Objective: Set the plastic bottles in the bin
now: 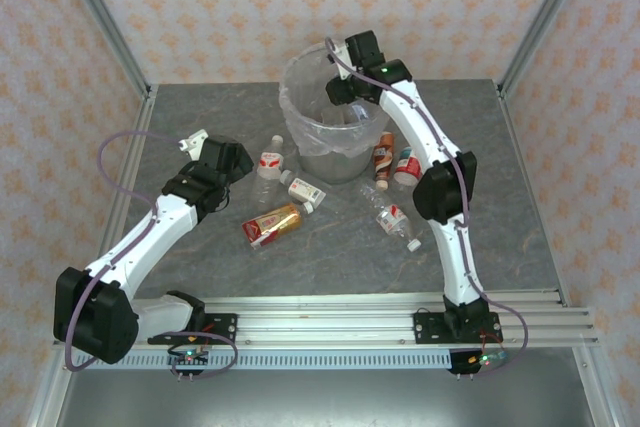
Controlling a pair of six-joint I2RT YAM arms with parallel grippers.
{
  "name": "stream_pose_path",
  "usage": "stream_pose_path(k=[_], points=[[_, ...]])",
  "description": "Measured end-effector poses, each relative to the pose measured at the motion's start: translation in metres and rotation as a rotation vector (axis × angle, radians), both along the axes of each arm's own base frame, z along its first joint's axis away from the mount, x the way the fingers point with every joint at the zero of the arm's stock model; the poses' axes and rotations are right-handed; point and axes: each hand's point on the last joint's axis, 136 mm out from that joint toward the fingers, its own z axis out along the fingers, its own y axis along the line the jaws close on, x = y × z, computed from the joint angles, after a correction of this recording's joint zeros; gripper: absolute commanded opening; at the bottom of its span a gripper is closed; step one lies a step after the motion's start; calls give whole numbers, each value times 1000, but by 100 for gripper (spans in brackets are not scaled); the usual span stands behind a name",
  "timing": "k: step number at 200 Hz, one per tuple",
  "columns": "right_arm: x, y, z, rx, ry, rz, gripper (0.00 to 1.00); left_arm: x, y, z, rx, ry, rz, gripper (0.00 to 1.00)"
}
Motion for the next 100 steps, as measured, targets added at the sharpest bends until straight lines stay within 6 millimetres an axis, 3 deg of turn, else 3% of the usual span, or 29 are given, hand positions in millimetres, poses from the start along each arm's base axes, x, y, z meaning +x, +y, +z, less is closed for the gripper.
stream_pose_path(k=[54, 100], points=[[-5, -10, -27, -96, 55, -21, 63, 0, 0, 0, 0, 1, 0, 100], [-12, -4, -11, -124, 31, -9, 70, 0, 0, 0, 0, 2, 0, 100]])
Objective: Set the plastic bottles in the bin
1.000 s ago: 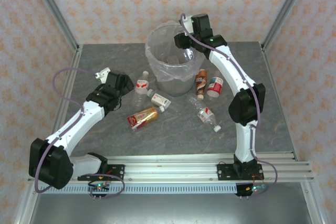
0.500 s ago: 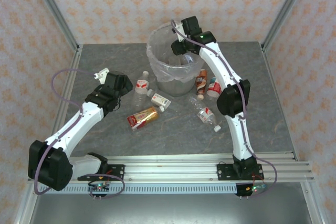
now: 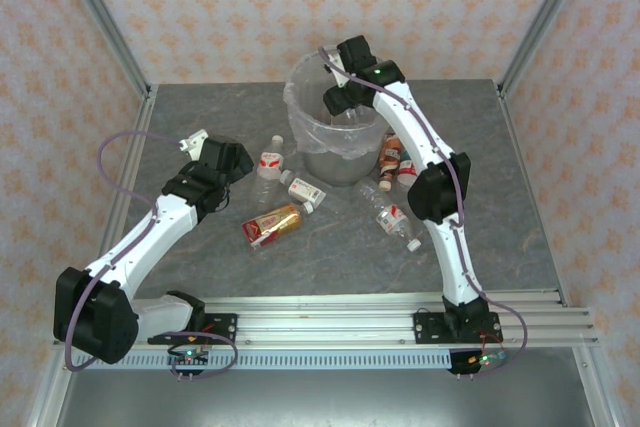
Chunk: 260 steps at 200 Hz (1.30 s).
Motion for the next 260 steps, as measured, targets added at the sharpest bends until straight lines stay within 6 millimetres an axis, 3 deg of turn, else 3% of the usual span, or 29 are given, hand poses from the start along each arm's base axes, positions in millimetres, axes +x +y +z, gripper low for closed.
stream_pose_path(k=[76, 117, 215, 240, 260], points=[[-4, 3, 3, 16, 10, -3, 77, 1, 0, -7, 7, 21, -1, 100], [-7, 3, 16, 51, 4, -16, 81, 1, -1, -8, 7, 23, -1, 100], [-28, 0, 95, 214, -81, -69, 90, -1, -13, -22, 22, 96, -113, 100], [-34, -3, 112, 243, -102, -83, 100, -13, -21, -41, 0, 152, -181, 100], [-39, -6, 126, 250, -127, -81, 99, -33, -28, -62, -33, 204, -241, 100]])
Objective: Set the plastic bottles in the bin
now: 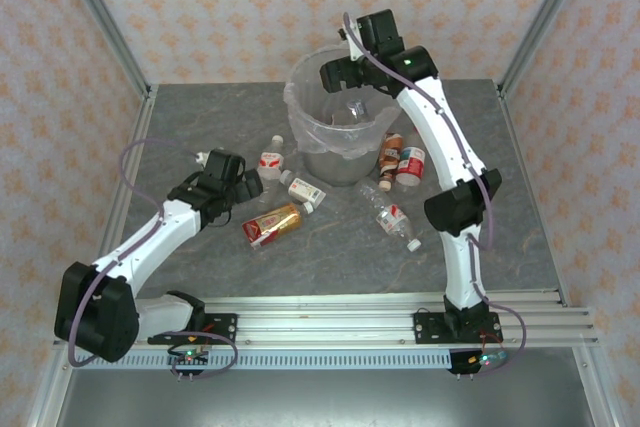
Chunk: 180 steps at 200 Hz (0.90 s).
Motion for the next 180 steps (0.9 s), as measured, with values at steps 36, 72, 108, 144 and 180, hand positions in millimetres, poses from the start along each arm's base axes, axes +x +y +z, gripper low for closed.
stream_pose_path(k=[36, 72, 108, 144, 180], points=[[-17, -11, 36, 21, -56, -15, 99, -22, -14, -17, -50, 41, -69, 100], [-39, -24, 69, 56, -99, -33, 99, -37, -38, -27, -44, 37, -208, 100], [-63, -38, 66, 51, -76, -52, 99, -42, -57, -40, -19, 31, -329, 100], [-87, -56, 39, 30, -58, -82, 99, -51, -81, -51, -9, 42, -460, 100], [-101, -67, 24, 53, -95, -111, 99, -57, -90, -53, 6, 44, -516, 100]])
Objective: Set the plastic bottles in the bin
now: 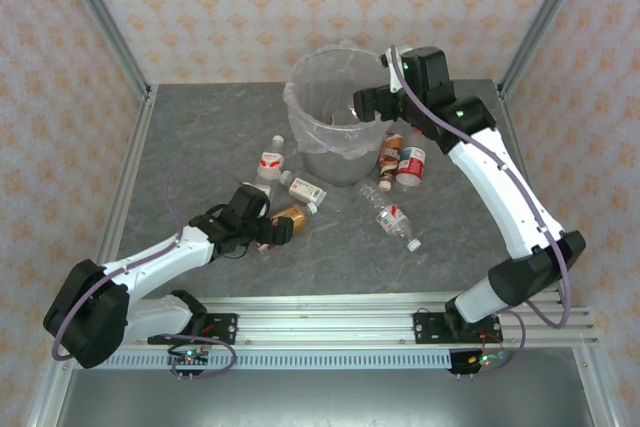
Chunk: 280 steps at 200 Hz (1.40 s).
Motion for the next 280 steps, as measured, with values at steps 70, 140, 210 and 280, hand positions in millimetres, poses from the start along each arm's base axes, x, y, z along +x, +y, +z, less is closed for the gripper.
stream_pose_path(k=[70, 140, 210, 280], points=[[-7, -13, -13, 59, -75, -66, 99, -8, -13, -13, 69, 21, -66, 100], [-23, -35, -30, 105, -136, -158, 99, 4, -26, -21, 220, 38, -105, 93], [-41, -81, -43, 29, -208, -327, 99, 18, -34, -30, 351, 71, -129, 88], [-47, -96, -54, -10, -211, -389, 99, 10, -30, -38, 455, 106, -155, 81]])
